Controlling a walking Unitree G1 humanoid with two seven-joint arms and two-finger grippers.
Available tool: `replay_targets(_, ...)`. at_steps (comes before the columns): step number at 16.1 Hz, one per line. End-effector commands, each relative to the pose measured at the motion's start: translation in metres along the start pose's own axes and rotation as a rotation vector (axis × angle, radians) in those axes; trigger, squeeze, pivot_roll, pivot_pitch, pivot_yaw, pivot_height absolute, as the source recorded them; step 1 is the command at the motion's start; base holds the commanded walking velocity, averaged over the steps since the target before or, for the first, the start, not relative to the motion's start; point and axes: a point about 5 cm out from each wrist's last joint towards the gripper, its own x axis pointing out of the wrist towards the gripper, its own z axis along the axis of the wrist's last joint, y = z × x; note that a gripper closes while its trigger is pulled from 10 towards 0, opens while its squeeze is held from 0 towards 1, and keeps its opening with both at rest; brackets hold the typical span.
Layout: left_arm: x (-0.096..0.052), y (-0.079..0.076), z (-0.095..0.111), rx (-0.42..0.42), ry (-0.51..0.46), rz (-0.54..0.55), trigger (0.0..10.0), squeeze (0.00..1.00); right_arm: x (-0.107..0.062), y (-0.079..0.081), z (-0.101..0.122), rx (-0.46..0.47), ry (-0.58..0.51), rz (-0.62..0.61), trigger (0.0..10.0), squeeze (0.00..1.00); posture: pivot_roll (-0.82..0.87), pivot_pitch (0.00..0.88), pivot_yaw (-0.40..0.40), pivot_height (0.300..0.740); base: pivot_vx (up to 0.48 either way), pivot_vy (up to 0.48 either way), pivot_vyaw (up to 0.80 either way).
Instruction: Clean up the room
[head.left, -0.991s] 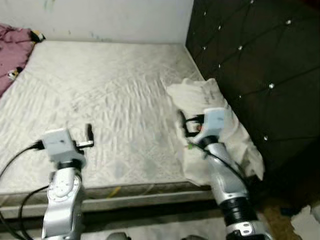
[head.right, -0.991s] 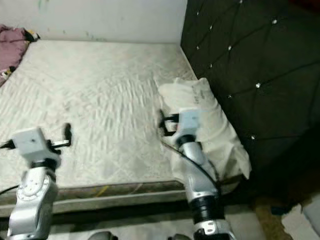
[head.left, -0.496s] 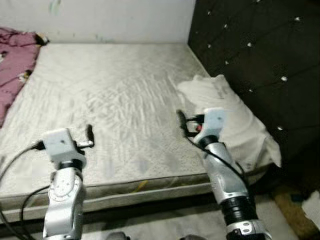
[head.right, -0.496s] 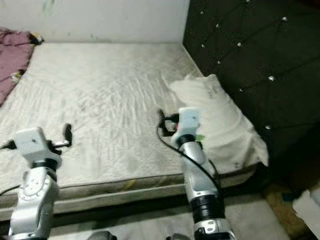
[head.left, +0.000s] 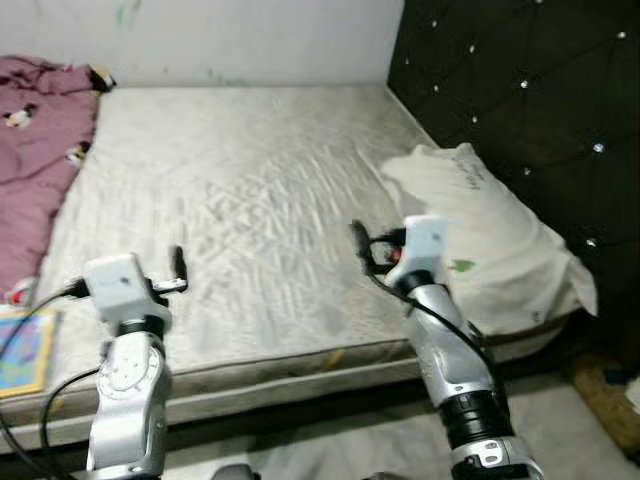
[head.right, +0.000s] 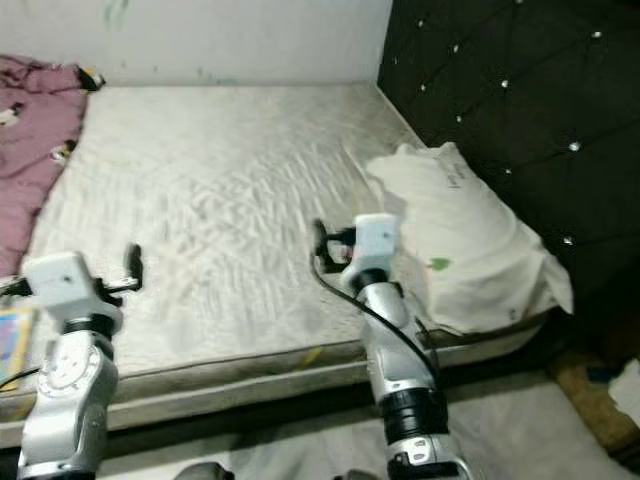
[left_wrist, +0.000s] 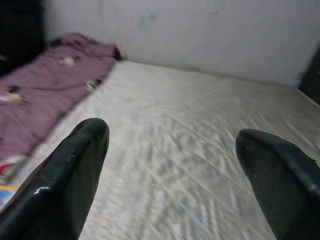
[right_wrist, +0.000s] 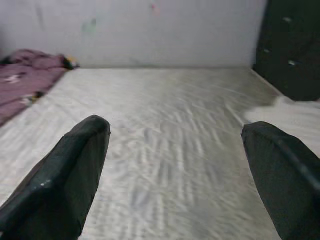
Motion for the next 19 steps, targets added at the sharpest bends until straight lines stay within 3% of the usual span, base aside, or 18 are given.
replay_targets(1,-0.0007,-0.0096,0.0003,-0.009,-0.001,-0.026,10.0,0.00,-0.0022,-0.0117,0.0027,-0.010,-0.009,-0.027,10.0,0.00,0.07,0.000,-0.030,0.740,0.000,0.480,0.00)
replay_targets(13,0.0003,-0.0101,0.0016,0.003,-0.017,-0.020,10.0,0.00,-0.0009,-0.0116,0.0027,-0.013,-0.007,-0.023,10.0,0.00,0.07,0.000,-0.030,0.740,0.000,0.452,0.00)
replay_targets(19,-0.0018,-0.0154,0.0050,-0.026,-0.035,-0.093,10.0,0.00,0.0008,-0.0111,0.0029,-0.021,-0.005,-0.017,10.0,0.00,0.07,0.000,-0.032,0.740,0.085,0.000,0.00)
